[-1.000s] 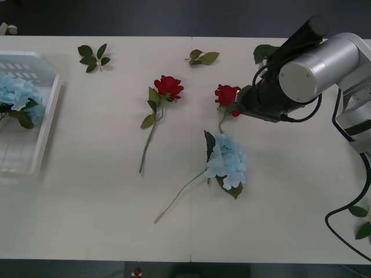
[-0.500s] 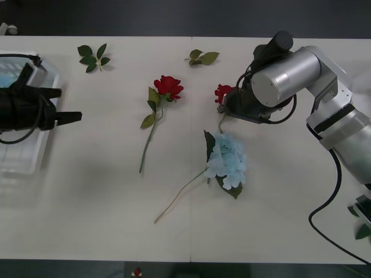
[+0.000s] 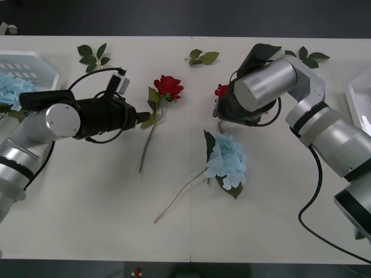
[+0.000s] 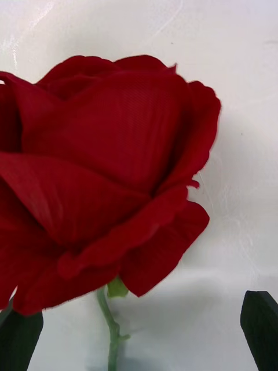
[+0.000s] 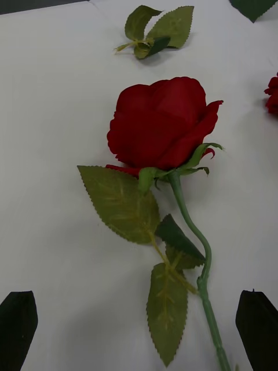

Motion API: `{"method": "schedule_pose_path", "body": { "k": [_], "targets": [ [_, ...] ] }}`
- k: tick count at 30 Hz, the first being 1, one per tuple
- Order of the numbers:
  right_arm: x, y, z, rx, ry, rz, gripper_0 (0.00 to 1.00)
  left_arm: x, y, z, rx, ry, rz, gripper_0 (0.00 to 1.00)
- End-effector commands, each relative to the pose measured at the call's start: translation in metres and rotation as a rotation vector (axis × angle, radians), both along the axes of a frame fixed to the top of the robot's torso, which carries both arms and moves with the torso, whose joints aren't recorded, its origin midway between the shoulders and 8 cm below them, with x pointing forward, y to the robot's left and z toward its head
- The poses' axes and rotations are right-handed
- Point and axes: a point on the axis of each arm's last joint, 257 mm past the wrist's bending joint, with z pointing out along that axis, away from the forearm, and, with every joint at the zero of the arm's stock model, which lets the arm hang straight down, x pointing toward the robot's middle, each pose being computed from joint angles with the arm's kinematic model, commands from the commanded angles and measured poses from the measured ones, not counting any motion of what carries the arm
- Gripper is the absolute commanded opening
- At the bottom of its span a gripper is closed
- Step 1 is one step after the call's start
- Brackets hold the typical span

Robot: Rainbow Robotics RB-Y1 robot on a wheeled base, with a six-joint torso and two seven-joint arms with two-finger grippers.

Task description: Put the red flowers into the right box and the blue flowers into the left box

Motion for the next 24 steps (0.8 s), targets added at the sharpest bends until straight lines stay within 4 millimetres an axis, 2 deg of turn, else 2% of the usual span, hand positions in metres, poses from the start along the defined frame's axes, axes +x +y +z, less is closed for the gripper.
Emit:
{"method": "schedule_pose_path", "body": {
  "k": [1,5,12,16,17,18,19,20,22,24],
  "targets": [
    [0.016,0.019,0.022,0.012,-0.042,0.023,1.00,0.026,-0.010,0.018,-0.003,-0.016,0.049,1.00],
    [0.018,0.017,0.016,-0.015,-0.035,0.019,1.00,0.037,-0.024,0.014,0.047,-0.009,0.068,1.00],
    [0.021,0.016,0.008,-0.040,-0.026,0.021,1.00,0.039,-0.044,0.007,0.078,0.016,0.096,1.00],
    [0.021,0.017,0.006,-0.044,-0.025,0.025,1.00,0.040,-0.047,0.003,0.118,0.011,0.106,1.00],
    [0.021,0.017,0.006,-0.046,-0.026,0.026,0.94,0.040,-0.048,0.001,0.126,0.010,0.107,1.00],
    [0.021,0.017,0.005,-0.046,-0.025,0.026,0.69,0.039,-0.049,-0.001,0.133,0.011,0.108,1.00],
    [0.020,0.017,0.005,-0.045,-0.024,0.028,0.49,0.038,-0.050,-0.002,0.129,0.016,0.109,1.00],
    [0.020,0.017,0.005,-0.046,-0.024,0.029,0.21,0.037,-0.054,-0.003,0.122,0.020,0.107,1.00],
    [0.021,0.018,0.006,-0.046,-0.025,0.030,0.00,0.036,-0.062,-0.001,0.114,0.019,0.100,1.00],
    [0.020,0.017,0.005,-0.048,-0.024,0.032,0.00,0.036,-0.069,0.001,0.109,0.016,0.092,1.00]
  ]
}}
